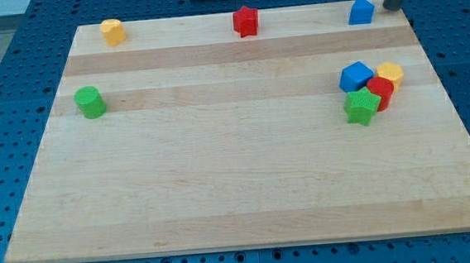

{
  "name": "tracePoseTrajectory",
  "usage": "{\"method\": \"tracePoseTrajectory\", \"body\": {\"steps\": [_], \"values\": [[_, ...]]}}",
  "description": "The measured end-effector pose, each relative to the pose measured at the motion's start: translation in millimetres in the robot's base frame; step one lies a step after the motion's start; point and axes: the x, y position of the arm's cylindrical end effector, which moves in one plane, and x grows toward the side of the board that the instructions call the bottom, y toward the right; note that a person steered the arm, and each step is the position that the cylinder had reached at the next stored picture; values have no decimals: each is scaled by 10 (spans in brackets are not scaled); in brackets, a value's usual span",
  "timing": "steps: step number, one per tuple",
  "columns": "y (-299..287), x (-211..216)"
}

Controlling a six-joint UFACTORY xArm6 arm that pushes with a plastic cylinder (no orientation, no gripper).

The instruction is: Slide the blue triangle to the top of the blue cube

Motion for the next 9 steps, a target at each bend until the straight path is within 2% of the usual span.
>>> {"method": "tracePoseTrajectory", "body": {"steps": [1, 6, 9], "values": [[-61, -118], [-795, 86], [-893, 678]]}}
